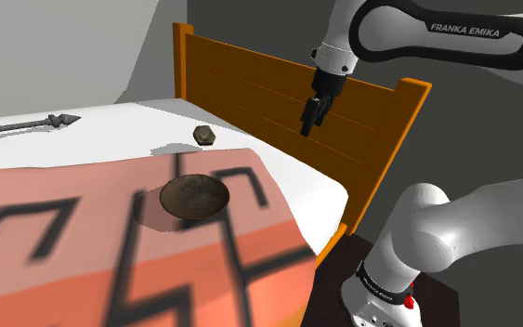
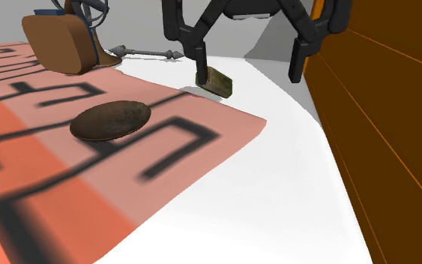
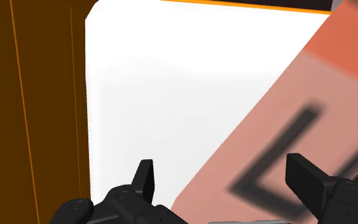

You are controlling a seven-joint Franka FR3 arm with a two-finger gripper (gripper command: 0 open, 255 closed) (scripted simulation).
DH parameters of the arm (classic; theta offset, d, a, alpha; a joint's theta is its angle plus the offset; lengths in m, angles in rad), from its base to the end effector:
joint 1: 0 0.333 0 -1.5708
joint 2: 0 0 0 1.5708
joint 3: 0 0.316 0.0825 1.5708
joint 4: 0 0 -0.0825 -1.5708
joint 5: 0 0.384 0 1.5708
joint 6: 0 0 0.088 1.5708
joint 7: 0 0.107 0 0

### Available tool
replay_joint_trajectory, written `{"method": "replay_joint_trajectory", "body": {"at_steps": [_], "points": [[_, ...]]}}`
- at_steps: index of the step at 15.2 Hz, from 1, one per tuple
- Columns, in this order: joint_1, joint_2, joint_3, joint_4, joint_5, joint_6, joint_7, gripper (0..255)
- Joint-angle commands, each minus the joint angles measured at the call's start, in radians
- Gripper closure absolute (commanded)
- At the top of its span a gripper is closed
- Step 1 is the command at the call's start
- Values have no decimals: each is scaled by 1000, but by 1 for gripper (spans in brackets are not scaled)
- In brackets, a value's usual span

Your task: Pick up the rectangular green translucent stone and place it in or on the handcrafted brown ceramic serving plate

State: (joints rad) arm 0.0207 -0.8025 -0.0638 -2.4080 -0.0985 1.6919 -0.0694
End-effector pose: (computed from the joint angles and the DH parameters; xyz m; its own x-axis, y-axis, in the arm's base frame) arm 0.3133 -0.0282 0.5815 0.9952 0.0537 0.0813 0.0490 -0.9971 0.0583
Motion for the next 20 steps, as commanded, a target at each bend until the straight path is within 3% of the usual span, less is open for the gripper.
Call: {"method": "replay_joint_trajectory", "body": {"at_steps": [1, 10, 20], "points": [[0, 0, 0, 0, 0, 0, 0, 0], [-9, 313, 165, 141, -45, 180, 232, 0], [-29, 720, 305, 455, -234, 223, 514, 0]]}}
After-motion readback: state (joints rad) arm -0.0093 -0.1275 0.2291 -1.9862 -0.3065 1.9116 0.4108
